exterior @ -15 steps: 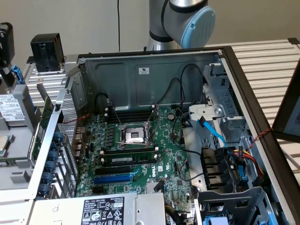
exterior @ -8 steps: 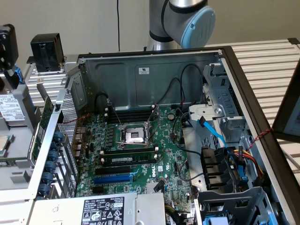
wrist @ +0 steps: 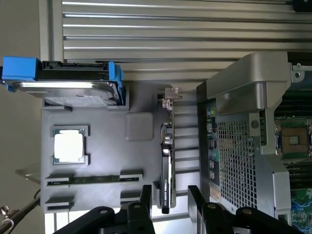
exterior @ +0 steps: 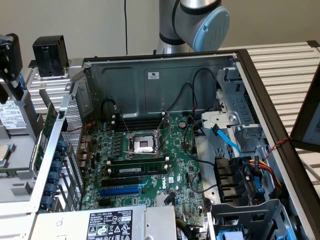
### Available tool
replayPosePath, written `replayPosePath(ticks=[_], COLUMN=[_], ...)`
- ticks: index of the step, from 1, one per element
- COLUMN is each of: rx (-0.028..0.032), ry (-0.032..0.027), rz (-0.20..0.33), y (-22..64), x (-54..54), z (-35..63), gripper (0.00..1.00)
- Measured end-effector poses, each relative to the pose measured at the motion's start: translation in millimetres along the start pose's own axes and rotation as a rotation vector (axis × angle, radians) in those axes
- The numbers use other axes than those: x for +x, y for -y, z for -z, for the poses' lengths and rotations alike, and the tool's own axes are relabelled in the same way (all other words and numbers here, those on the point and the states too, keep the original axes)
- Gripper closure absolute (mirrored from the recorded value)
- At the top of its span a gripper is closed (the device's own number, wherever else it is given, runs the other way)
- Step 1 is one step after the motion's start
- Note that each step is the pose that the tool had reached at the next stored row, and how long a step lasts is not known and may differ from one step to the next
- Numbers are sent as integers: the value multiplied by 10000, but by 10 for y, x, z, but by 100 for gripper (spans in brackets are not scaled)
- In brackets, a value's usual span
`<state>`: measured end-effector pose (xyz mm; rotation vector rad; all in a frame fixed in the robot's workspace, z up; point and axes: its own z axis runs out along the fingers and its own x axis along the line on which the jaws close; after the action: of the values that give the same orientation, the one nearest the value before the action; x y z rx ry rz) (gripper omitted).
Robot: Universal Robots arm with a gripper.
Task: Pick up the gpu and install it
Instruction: 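Pick up the gpu and move the gpu toward the slot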
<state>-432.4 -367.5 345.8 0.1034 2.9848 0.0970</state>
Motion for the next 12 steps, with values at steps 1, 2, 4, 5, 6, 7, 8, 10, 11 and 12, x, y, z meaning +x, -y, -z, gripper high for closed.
replayPosePath(ticks=[1, 2, 4, 5, 6, 7, 8, 10, 11, 12], rx=[-7, -29, -196, -293, -376, -453, -496, -524, -524, -522], ry=[-1, -3, -13, -19, -24, -29, -33, -30, -32, -33], rz=[-1, -3, -31, -45, -58, -71, -80, -102, -107, -109], y=[5, 17, 77, 106, 136, 170, 201, 241, 247, 249], x=[4, 8, 10, 9, 8, 8, 8, 7, 1, -9], z=[-16, -32, -48, -54, -60, -70, -83, -117, -136, -155], gripper=[57, 57, 57, 57, 57, 57, 57, 57, 57, 57])
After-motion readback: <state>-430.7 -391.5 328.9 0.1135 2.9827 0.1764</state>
